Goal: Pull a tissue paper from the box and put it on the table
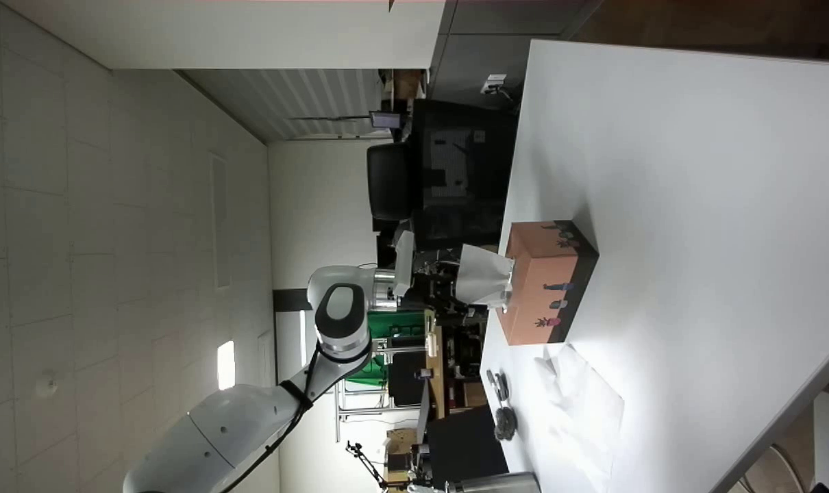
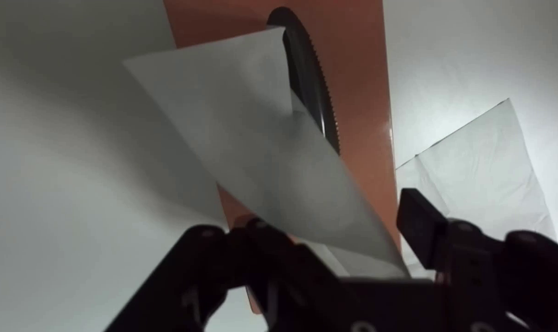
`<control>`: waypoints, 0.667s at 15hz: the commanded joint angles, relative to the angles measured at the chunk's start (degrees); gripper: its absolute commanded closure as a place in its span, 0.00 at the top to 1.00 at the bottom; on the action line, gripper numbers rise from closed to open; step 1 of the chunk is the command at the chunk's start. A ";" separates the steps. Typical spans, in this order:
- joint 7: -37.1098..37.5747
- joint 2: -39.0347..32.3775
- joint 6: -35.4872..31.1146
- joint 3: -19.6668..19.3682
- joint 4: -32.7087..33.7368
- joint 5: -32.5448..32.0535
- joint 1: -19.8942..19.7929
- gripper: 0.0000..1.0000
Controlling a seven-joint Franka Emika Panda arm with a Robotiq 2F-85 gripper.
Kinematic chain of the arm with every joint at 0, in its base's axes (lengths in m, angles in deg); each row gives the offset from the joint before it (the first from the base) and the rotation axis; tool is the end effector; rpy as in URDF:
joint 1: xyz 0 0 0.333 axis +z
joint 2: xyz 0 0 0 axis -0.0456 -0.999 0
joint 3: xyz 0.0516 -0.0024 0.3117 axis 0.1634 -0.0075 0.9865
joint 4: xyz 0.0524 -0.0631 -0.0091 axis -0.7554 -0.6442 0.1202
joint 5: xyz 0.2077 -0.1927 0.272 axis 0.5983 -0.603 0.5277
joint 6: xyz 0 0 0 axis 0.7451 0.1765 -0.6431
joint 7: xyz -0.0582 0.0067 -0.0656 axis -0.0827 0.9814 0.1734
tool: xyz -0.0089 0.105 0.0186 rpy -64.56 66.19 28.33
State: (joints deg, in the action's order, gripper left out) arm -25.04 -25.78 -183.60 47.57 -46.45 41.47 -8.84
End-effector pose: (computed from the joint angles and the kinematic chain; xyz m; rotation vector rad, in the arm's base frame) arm 0.6496 -0.1286 0.2256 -2.4050 -1.8806 0.0979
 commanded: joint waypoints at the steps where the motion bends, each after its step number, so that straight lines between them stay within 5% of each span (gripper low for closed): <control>1: 3.98 -0.92 3.35 -0.25 3.62 -0.40 0.41 0.39; 7: 16.17 2.30 5.71 -2.42 2.75 -3.13 2.81 0.00; 10: 21.40 6.72 9.05 -1.98 0.26 -1.83 2.45 0.00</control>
State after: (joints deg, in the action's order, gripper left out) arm -9.82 -24.00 -178.10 45.92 -43.77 39.60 -6.69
